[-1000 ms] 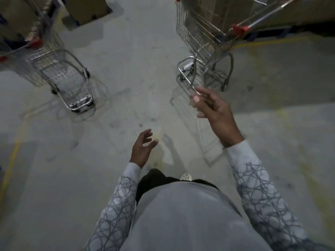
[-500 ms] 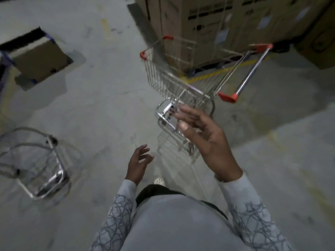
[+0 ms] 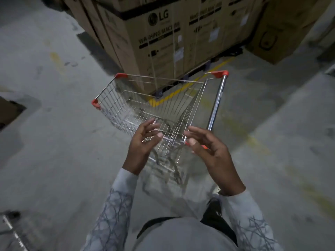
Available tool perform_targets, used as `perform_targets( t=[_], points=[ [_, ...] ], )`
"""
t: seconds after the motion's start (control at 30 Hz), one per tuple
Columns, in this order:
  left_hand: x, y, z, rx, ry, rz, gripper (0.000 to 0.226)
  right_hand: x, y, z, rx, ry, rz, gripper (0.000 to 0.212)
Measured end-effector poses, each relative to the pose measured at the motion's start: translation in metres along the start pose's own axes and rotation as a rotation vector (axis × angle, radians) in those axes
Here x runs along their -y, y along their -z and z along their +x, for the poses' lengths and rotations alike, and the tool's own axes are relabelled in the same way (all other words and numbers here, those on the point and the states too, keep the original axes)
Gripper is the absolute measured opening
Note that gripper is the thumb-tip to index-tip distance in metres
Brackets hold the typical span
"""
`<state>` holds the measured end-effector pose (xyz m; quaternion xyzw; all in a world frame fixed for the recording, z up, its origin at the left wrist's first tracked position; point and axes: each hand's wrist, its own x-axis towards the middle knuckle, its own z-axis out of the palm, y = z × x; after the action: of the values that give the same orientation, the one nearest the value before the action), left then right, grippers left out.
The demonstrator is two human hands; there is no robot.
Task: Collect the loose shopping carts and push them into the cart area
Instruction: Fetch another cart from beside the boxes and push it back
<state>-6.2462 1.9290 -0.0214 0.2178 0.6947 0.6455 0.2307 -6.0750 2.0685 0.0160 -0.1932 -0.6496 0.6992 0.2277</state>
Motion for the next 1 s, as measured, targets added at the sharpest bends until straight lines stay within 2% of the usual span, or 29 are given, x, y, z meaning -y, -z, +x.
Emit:
perform_targets(
  t=[0.13, 0.23, 0.4, 0.57, 0.7, 0.77, 0.87, 0.93, 1.0],
  points=[
    [-0.023, -0.086, 0.022, 0.071, -0.084, 0.021, 0.059, -0.013, 0.075, 0.059, 0.012, -0.015, -0.034, 0.029],
    [-0.029, -0.146, 0.046, 0.04, -0.105, 0.13, 0.061, -0.022, 0.129, 0.105, 0.041, -0.011, -0.141, 0.026],
    [-0.025, -0.202, 0.073, -0.118, -0.088, 0.477, 0.076, -0.013, 0.179, 0.181, 0.212, 0.018, -0.241, 0.032],
    [-0.018, -0.226, 0.094, -0.317, -0.007, 0.512, 0.079, 0.0, 0.195, 0.248, 0.305, 0.104, -0.278, 0.033],
    [-0.008, -0.236, 0.109, -0.394, 0.07, 0.601, 0.094, -0.019, 0.197, 0.306, 0.405, 0.161, -0.374, 0.034],
    [0.003, -0.241, 0.117, -0.36, 0.191, 0.694, 0.106, -0.043, 0.197, 0.34, 0.478, 0.168, -0.495, 0.034],
    [0.035, -0.246, 0.135, -0.304, 0.576, 0.909, 0.118, -0.09, 0.196, 0.388, 0.62, 0.241, -0.751, 0.042],
    [0.06, -0.242, 0.151, -0.305, 0.767, 1.093, 0.113, -0.118, 0.196, 0.414, 0.731, 0.269, -0.939, 0.045],
    [0.079, -0.239, 0.163, -0.302, 0.803, 1.193, 0.1, -0.14, 0.199, 0.428, 0.75, 0.339, -1.234, 0.041]
  ],
)
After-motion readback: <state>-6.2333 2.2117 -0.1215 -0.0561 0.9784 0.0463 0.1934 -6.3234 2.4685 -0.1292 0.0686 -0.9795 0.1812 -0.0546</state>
